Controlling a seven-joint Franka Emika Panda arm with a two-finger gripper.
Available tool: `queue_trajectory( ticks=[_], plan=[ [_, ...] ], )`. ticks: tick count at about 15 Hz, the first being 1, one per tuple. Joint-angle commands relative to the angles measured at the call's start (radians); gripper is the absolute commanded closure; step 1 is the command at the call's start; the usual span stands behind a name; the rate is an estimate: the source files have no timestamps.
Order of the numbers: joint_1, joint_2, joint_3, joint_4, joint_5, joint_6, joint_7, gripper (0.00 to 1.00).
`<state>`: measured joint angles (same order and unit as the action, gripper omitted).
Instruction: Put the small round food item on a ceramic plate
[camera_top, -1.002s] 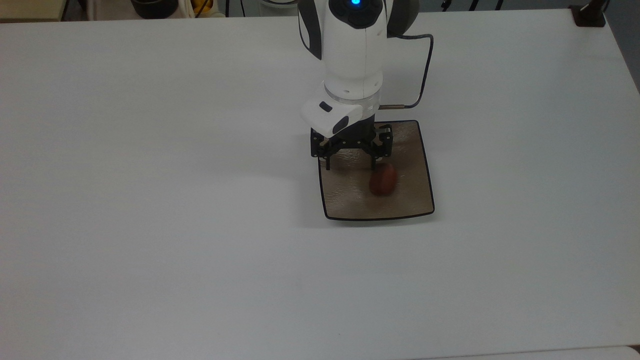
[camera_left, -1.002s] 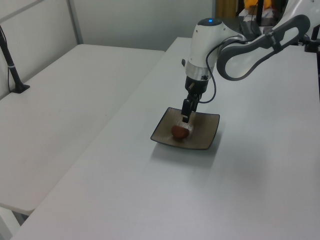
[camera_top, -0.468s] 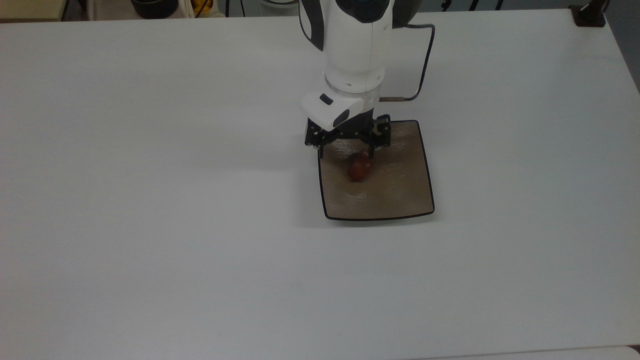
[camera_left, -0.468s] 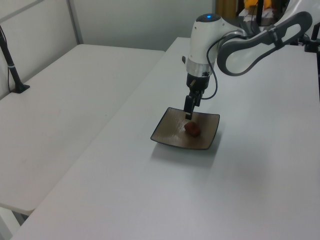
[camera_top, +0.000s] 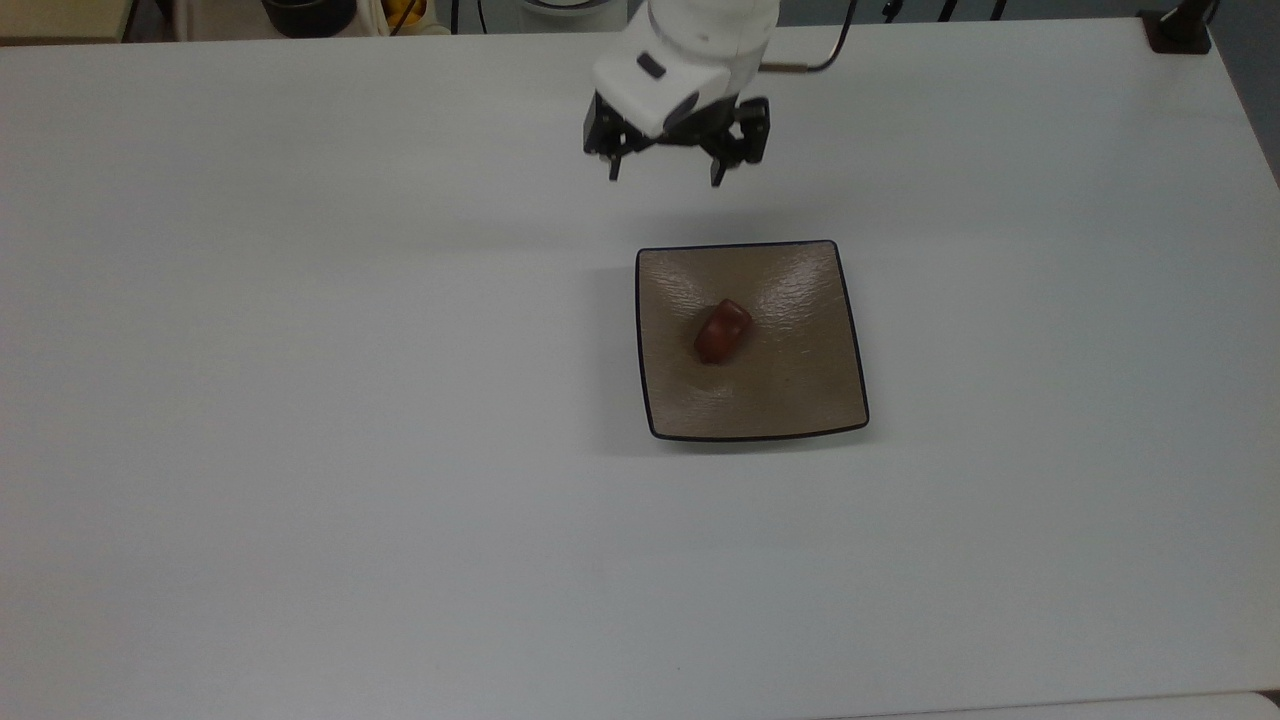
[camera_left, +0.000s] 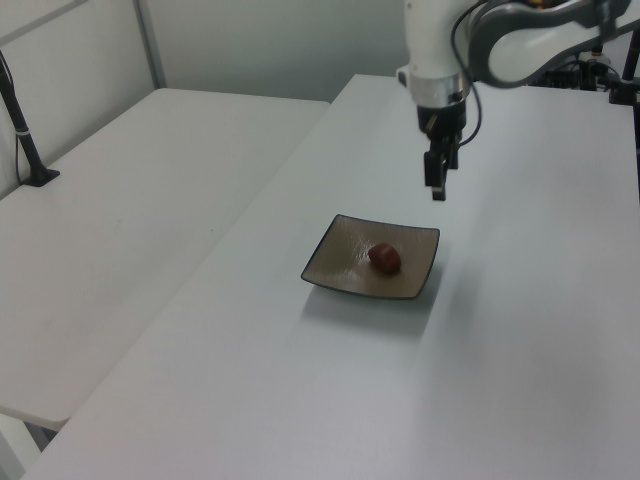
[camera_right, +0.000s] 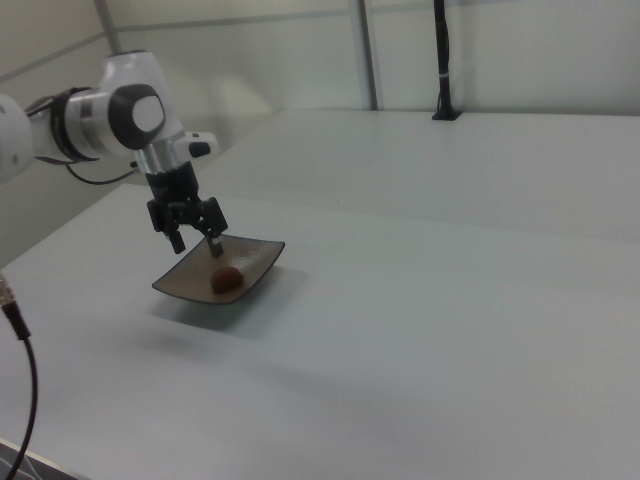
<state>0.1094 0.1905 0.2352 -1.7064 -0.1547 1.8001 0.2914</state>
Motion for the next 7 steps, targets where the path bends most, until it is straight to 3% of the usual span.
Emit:
queue_trajectory(
  ticks=[1,3,7],
  plan=[
    [-0.007,-0.189,-0.045,-0.142,0.088,-0.002,-0.096,0.0],
    [-0.013,-0.203,-0.095,-0.133,0.153,-0.002,-0.136,0.0],
    [-0.063,-0.206,-0.148,-0.107,0.28,0.016,-0.152,0.0]
  ],
)
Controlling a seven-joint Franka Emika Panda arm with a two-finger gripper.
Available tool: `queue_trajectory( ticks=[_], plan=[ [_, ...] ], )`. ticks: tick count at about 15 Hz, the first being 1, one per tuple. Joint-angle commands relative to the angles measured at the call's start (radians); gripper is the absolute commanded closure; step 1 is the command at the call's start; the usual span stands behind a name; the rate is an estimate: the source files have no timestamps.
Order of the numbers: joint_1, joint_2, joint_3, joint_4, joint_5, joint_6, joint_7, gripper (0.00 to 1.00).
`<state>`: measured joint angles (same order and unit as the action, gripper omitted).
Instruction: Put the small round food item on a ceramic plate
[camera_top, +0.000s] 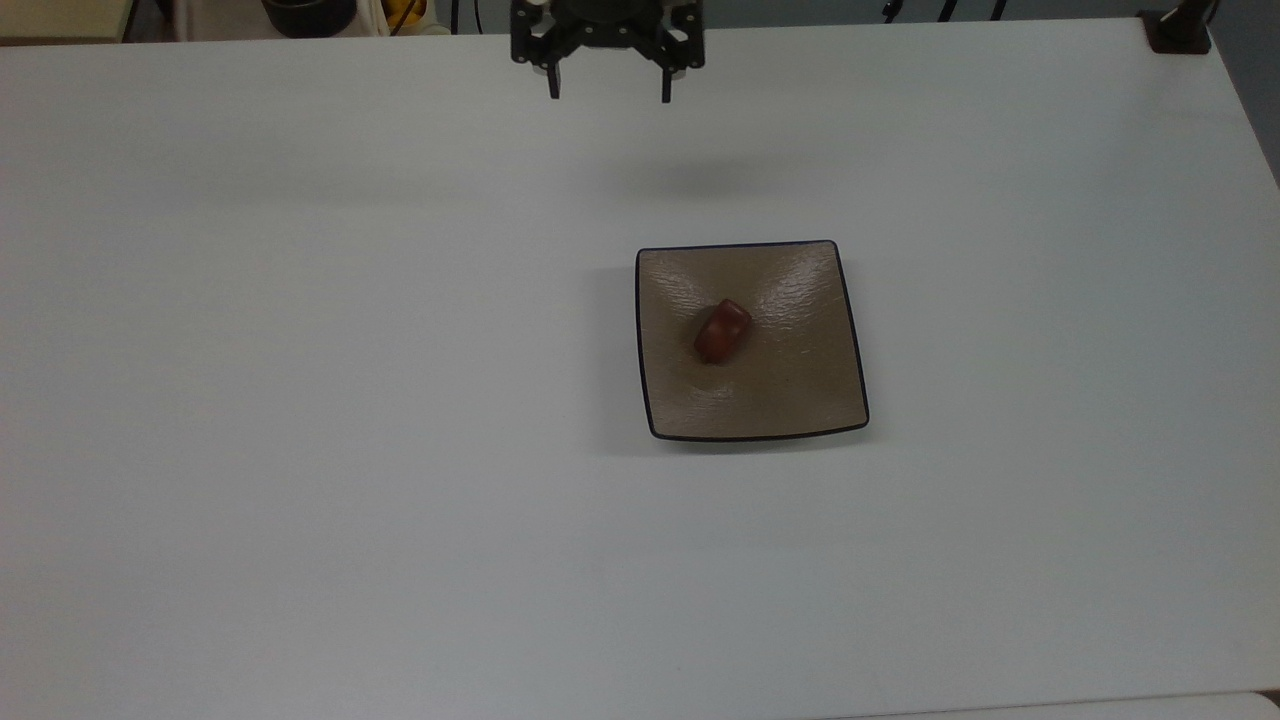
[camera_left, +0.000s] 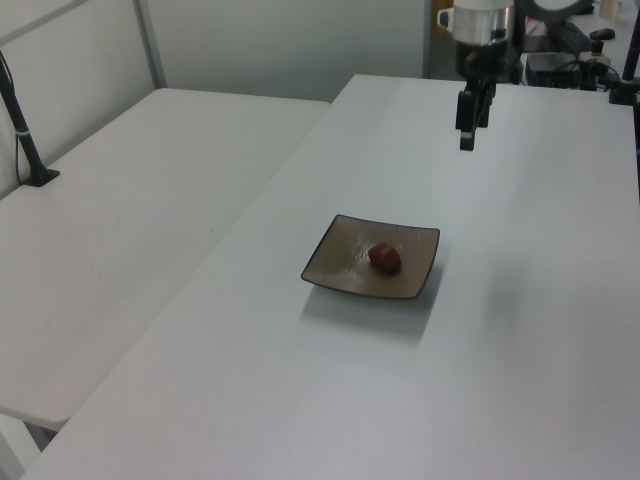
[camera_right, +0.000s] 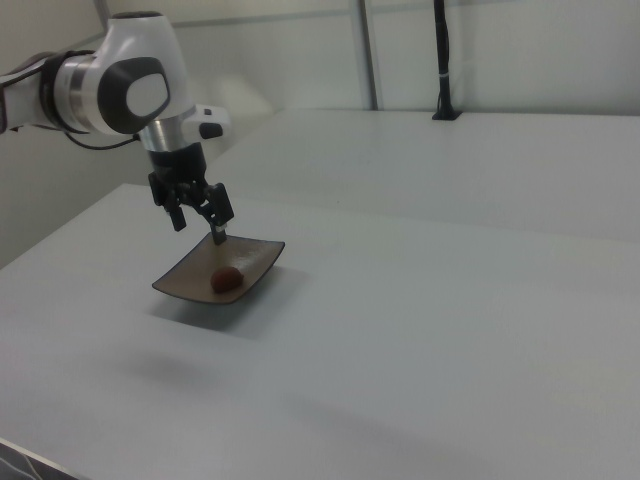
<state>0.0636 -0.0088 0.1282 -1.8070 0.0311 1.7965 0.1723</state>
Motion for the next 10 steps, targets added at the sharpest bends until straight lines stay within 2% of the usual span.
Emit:
queue_trajectory(
  ticks=[1,6,8,10],
  plan=[
    [-0.015,-0.002,-0.057,0.004,0.111,0.023,-0.052,0.0],
    [-0.016,0.001,-0.061,0.006,0.096,0.02,-0.097,0.0],
    [-0.011,-0.002,-0.059,0.005,0.043,0.014,-0.097,0.0],
    [-0.007,0.003,-0.067,-0.003,0.026,0.017,-0.099,0.0]
  ],
)
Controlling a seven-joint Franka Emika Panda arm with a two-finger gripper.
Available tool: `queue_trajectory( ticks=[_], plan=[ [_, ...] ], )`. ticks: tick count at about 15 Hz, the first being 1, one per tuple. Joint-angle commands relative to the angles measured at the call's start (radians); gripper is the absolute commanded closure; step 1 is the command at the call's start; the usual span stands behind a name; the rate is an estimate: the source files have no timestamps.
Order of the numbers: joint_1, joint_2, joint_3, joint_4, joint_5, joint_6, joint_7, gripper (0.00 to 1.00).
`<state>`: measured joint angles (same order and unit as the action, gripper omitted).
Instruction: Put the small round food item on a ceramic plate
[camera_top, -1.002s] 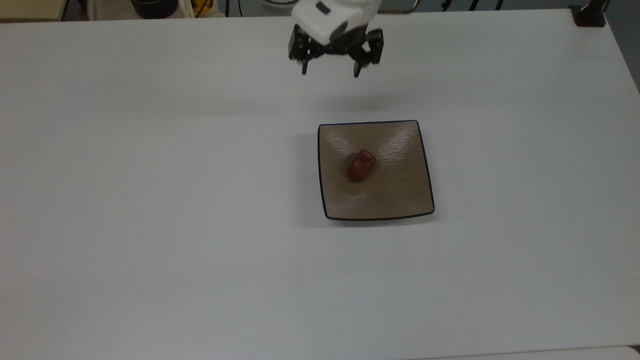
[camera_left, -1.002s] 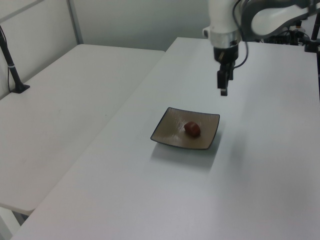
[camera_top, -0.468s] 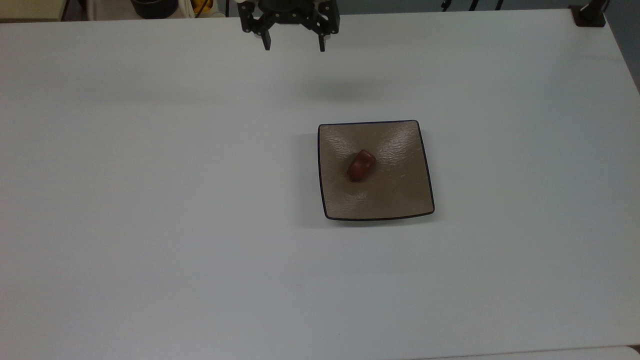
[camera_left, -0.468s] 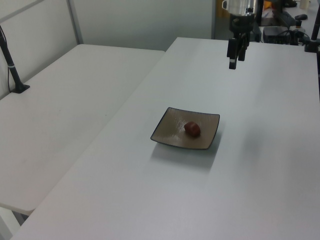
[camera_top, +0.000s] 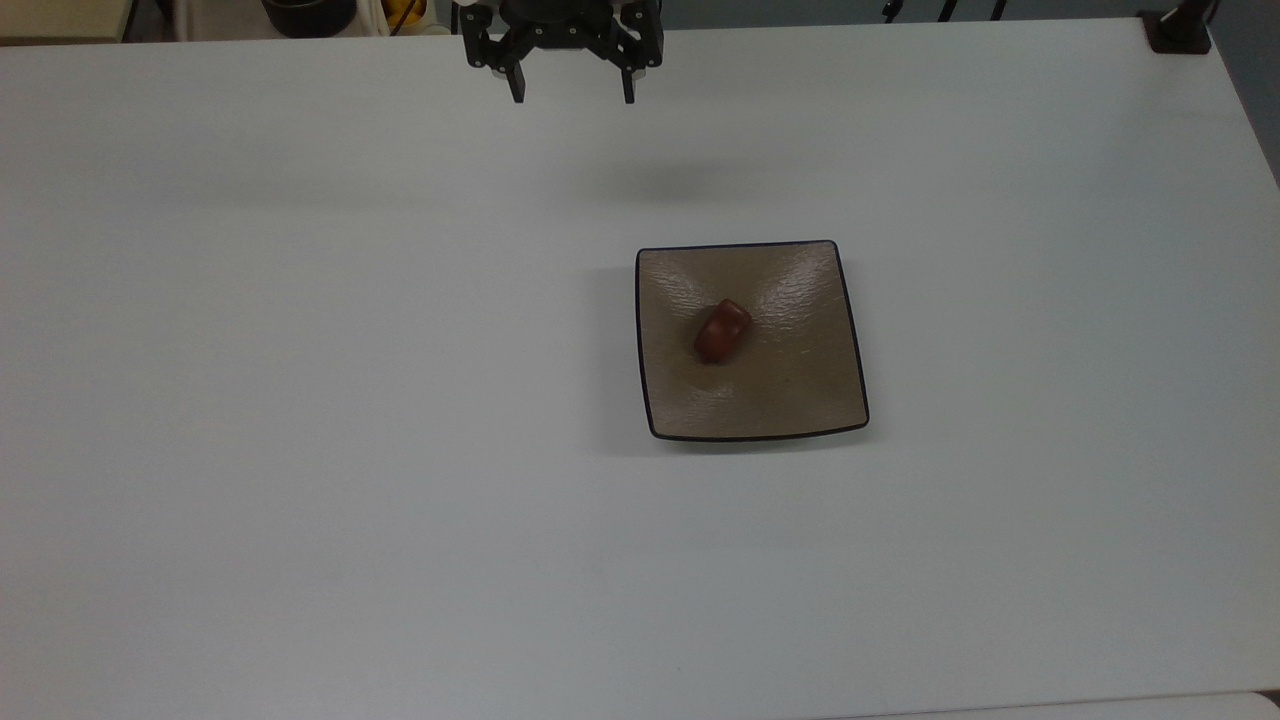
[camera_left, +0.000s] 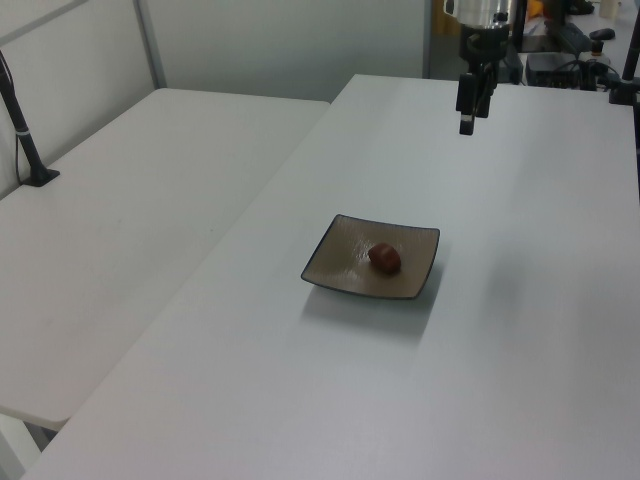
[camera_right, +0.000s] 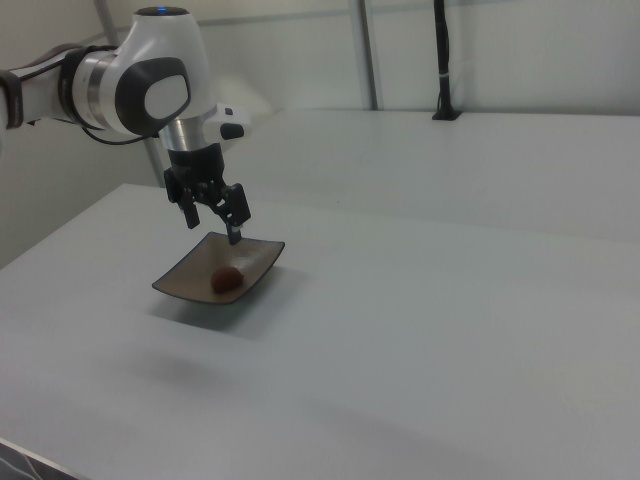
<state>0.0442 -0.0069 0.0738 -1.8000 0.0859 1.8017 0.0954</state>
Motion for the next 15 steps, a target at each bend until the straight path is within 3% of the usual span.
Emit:
queue_trajectory(
  ticks=[1,3,5,15],
  plan=[
    [0.014,0.001,-0.034,-0.009,-0.035,0.01,-0.029,0.0],
    [0.022,0.004,-0.087,-0.007,-0.037,0.014,-0.063,0.0],
    [0.022,0.005,-0.107,-0.007,-0.037,0.018,-0.069,0.0],
    [0.022,-0.001,-0.106,-0.007,-0.122,0.018,-0.062,0.0]
  ],
)
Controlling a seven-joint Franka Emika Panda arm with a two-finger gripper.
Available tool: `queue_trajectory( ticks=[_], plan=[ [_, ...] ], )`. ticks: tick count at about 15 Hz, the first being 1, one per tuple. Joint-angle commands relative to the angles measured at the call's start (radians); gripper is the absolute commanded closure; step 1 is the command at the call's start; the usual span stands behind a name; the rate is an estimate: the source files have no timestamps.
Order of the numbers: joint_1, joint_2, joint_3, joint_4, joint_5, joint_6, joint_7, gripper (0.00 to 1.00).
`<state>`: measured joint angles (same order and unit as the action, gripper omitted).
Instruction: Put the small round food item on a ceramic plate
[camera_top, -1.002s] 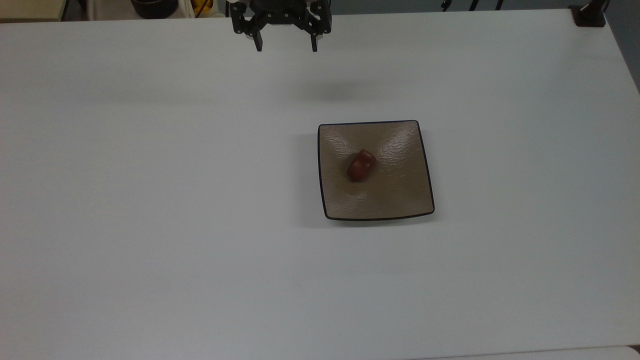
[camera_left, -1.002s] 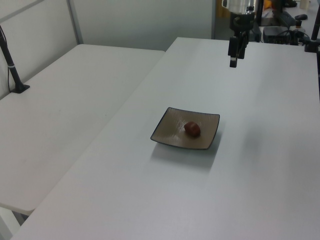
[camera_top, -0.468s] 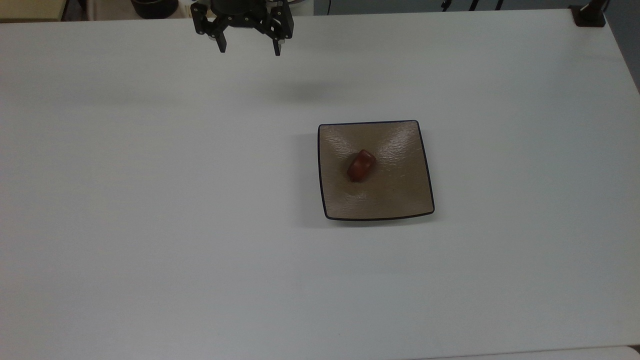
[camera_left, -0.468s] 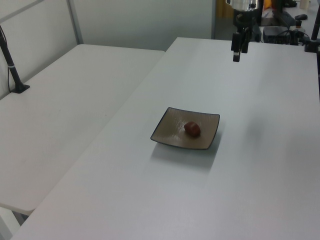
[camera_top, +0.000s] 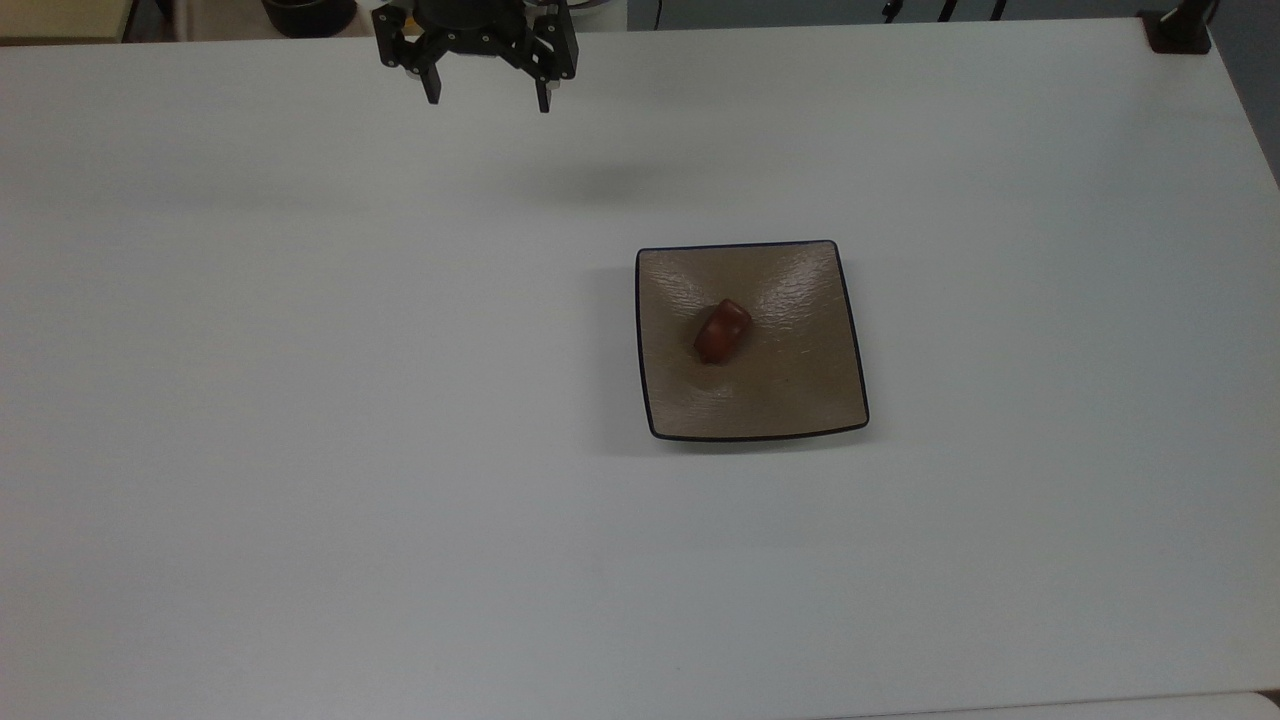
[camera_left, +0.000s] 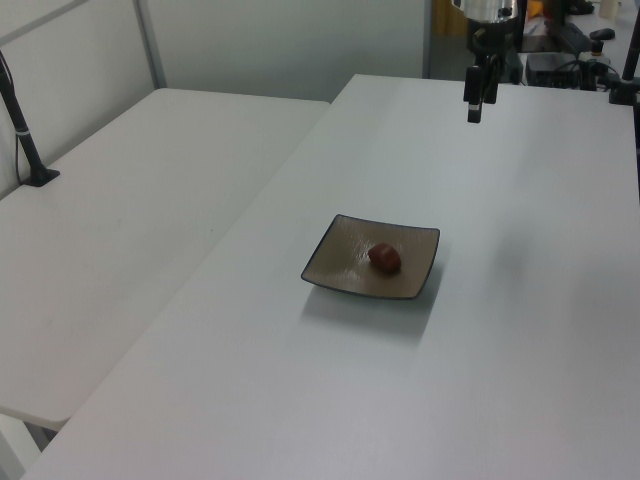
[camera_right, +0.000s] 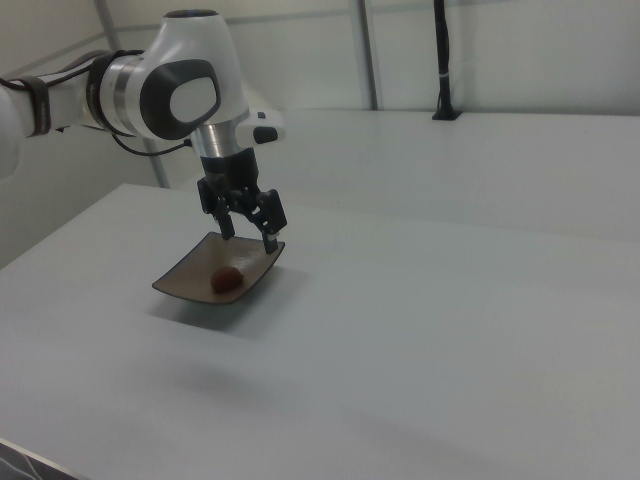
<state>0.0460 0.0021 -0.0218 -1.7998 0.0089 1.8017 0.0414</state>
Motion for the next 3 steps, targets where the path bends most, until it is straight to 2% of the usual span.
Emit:
queue_trajectory(
  ticks=[1,3],
  plan=[
    [0.02,-0.008,-0.009,-0.007,-0.069,0.019,-0.002,0.0],
    [0.02,-0.008,-0.007,-0.007,-0.073,0.019,0.002,0.0]
  ],
)
